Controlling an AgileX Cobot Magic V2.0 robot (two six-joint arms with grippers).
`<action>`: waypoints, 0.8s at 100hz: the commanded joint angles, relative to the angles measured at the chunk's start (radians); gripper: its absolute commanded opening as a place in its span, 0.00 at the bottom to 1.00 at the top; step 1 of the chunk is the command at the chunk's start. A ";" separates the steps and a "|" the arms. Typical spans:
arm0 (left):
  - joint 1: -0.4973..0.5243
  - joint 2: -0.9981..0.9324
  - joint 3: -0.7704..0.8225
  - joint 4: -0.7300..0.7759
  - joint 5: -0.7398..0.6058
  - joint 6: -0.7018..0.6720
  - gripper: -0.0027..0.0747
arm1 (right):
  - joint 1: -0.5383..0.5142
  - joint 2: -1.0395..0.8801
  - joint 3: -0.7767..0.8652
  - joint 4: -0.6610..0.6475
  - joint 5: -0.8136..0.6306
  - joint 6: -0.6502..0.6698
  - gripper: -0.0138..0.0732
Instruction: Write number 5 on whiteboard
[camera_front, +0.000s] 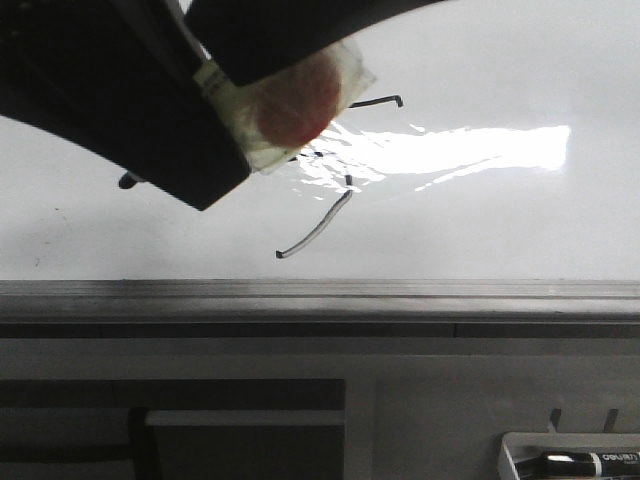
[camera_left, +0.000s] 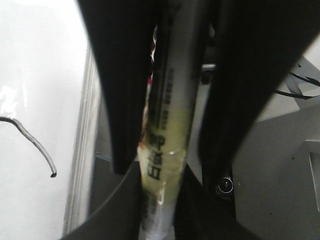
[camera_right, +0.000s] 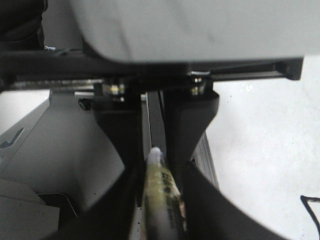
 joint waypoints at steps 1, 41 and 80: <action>-0.002 -0.017 -0.029 -0.038 -0.058 -0.029 0.01 | 0.000 -0.028 -0.028 0.042 -0.078 -0.006 0.59; 0.146 -0.017 0.008 -0.090 -0.146 -0.298 0.01 | -0.064 -0.190 -0.026 0.153 -0.251 -0.004 0.36; 0.165 -0.013 0.133 -0.090 -0.670 -0.689 0.01 | -0.185 -0.307 0.045 0.201 -0.177 0.010 0.09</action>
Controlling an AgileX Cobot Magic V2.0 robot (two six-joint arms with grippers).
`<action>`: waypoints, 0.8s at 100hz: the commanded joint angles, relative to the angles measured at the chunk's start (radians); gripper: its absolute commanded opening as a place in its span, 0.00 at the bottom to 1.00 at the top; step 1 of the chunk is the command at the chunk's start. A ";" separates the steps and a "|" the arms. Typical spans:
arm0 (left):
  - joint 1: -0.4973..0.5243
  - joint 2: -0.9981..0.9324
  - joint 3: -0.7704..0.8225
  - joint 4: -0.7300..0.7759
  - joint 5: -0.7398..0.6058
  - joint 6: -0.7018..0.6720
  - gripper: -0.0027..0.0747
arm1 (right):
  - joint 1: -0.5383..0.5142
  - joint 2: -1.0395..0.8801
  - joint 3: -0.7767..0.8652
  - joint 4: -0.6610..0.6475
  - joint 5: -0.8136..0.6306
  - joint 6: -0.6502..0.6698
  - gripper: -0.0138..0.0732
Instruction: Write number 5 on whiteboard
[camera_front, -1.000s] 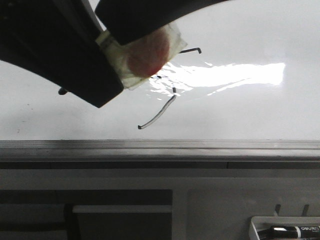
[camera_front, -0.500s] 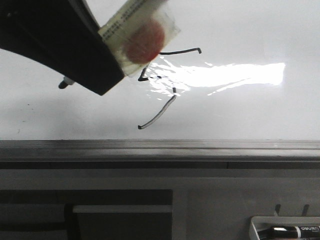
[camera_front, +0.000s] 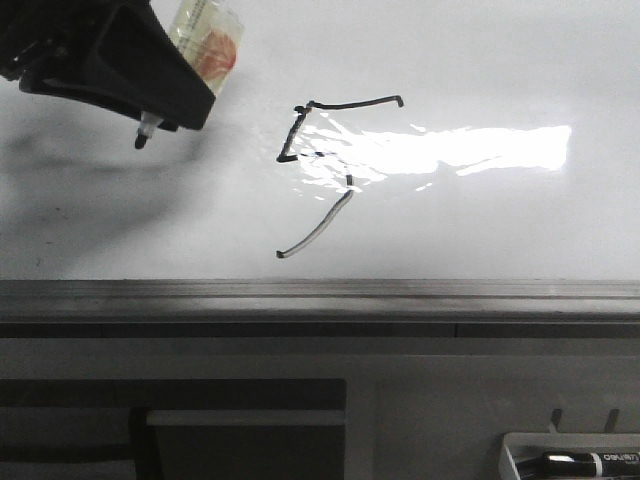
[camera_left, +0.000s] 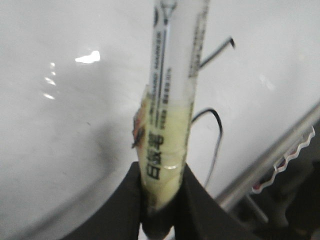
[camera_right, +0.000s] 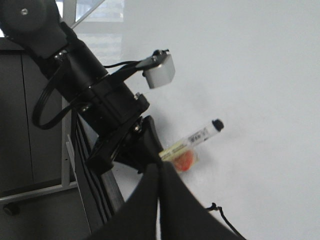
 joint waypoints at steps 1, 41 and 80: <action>0.000 -0.012 -0.022 -0.029 -0.147 -0.069 0.01 | -0.023 -0.033 0.003 0.050 -0.037 0.004 0.09; 0.000 0.086 -0.022 -0.031 -0.195 -0.100 0.01 | -0.033 -0.058 0.071 0.109 -0.036 0.004 0.09; 0.000 0.152 -0.021 -0.033 -0.227 -0.142 0.01 | -0.033 -0.058 0.071 0.123 -0.038 0.004 0.09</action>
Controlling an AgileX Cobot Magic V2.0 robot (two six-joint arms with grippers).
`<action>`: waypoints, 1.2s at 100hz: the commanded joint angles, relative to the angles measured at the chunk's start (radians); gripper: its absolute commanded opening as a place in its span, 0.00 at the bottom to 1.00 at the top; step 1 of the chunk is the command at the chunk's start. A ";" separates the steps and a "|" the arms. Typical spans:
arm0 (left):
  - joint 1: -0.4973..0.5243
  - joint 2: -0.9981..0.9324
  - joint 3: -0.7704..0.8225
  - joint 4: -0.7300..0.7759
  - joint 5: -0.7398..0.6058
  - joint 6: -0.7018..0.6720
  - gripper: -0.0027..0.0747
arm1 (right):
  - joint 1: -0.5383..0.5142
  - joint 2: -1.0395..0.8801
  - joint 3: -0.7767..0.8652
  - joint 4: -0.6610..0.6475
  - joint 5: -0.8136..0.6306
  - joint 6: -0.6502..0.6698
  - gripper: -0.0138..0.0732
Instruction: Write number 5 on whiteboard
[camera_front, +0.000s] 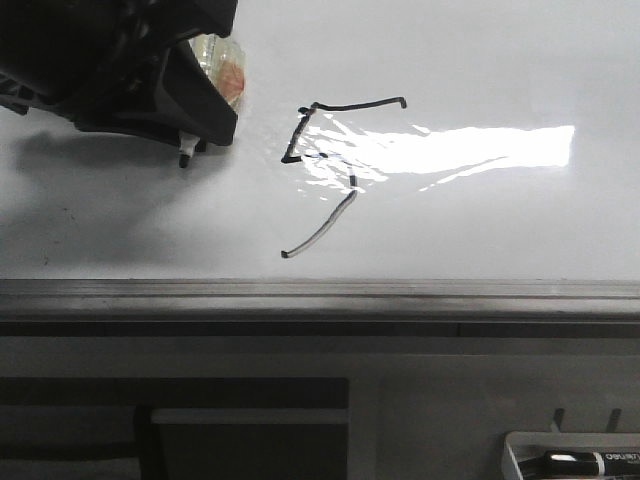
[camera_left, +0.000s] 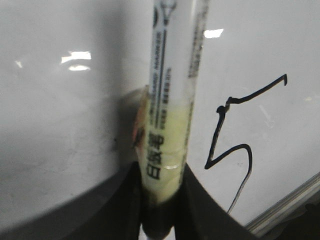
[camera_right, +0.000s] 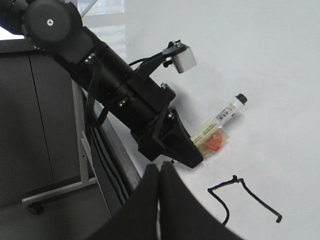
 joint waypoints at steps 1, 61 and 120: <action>0.004 0.014 -0.023 0.000 -0.088 -0.007 0.01 | -0.005 -0.011 -0.026 0.035 -0.046 0.002 0.09; 0.004 0.014 -0.023 -0.009 -0.095 -0.007 0.42 | -0.005 -0.011 -0.026 0.041 -0.046 0.002 0.09; 0.004 -0.011 -0.026 -0.037 -0.099 -0.007 0.75 | -0.005 -0.011 -0.026 0.048 -0.046 0.002 0.09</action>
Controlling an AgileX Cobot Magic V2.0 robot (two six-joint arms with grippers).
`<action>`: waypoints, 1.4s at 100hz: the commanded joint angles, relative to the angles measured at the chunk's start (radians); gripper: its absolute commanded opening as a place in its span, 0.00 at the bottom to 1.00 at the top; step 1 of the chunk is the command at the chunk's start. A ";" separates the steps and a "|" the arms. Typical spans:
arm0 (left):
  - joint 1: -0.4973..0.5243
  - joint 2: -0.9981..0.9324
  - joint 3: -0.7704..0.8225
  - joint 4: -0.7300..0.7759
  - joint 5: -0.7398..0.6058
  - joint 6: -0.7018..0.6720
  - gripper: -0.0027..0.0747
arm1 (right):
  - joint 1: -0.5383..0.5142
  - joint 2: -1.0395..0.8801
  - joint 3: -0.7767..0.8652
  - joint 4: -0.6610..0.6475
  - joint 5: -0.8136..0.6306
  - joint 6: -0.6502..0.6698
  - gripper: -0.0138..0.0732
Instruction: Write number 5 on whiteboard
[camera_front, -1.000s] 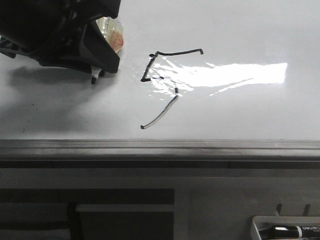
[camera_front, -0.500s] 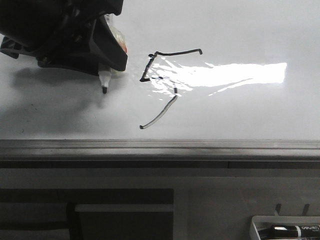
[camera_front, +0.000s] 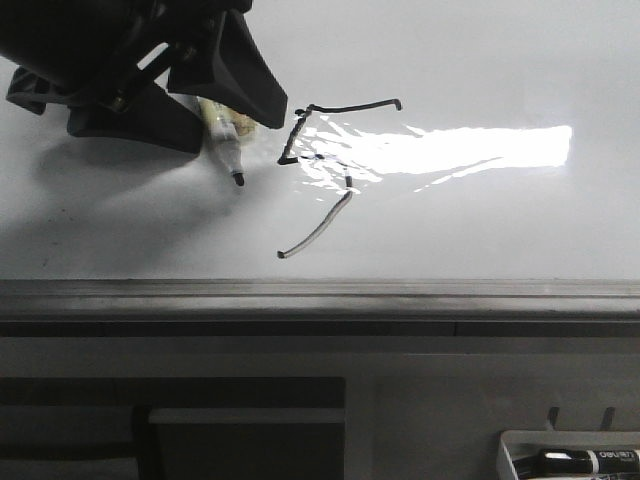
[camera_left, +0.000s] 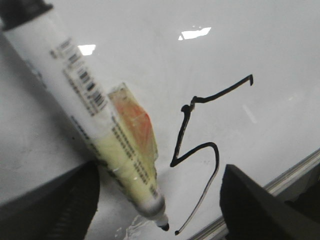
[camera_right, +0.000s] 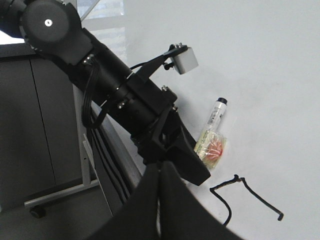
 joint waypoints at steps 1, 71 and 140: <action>0.020 -0.010 -0.011 0.006 -0.120 -0.003 0.75 | -0.005 -0.013 -0.026 0.033 -0.046 -0.001 0.09; 0.037 -0.723 0.163 0.311 0.005 -0.003 0.14 | -0.007 -0.318 0.206 -0.052 -0.263 -0.001 0.09; 0.046 -1.072 0.453 0.303 0.015 -0.003 0.01 | -0.007 -0.722 0.497 -0.040 -0.417 -0.001 0.09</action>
